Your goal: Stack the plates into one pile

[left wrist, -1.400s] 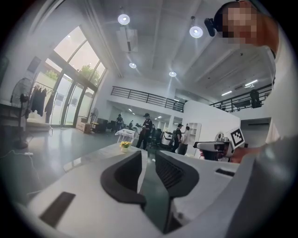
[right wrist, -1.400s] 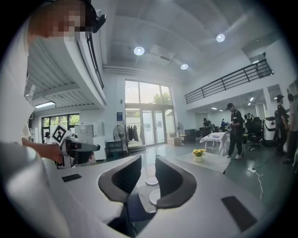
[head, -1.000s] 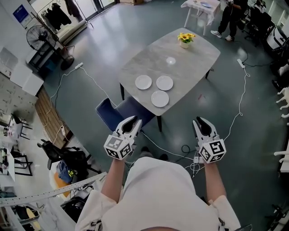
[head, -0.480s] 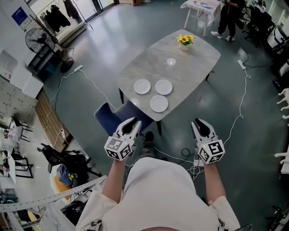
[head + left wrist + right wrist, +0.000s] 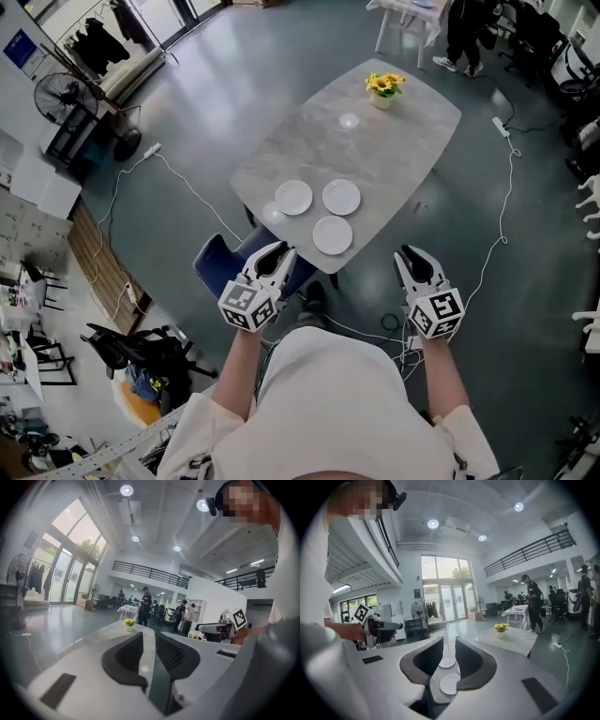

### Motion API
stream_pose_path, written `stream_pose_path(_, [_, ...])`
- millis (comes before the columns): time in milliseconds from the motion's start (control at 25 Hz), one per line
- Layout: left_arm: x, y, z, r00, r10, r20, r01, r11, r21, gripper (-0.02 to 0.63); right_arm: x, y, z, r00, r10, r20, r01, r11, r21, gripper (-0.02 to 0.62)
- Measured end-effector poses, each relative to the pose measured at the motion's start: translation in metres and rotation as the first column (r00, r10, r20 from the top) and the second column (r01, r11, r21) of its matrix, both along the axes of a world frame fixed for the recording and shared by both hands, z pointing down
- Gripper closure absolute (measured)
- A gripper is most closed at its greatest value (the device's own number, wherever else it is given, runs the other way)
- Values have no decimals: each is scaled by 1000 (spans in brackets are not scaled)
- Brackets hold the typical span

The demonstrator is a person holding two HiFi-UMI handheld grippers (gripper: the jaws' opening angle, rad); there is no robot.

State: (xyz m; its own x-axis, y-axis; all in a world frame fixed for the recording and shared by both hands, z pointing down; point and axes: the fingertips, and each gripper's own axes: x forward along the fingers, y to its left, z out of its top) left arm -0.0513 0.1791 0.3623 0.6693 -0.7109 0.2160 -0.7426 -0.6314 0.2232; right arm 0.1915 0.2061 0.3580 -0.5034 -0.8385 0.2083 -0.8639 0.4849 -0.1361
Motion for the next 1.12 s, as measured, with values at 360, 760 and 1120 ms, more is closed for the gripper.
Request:
stream_pose_path(360, [-23,-104,24,999,46,12,-45,997,-59,514,-36,-105,24,1000,6,-11,-7,998,-70,497])
stream_pose_path(760, [-49,-197,41,989,142,35,-138,985,-108,514,-75,-184,33,999,45,-29,-48,990,-132,497])
stream_pose_path(1120, [-45,-215,55,991,133,27,-128,982,-137,514,-70,-201,47,998,41,-37,-47,984,-175,497])
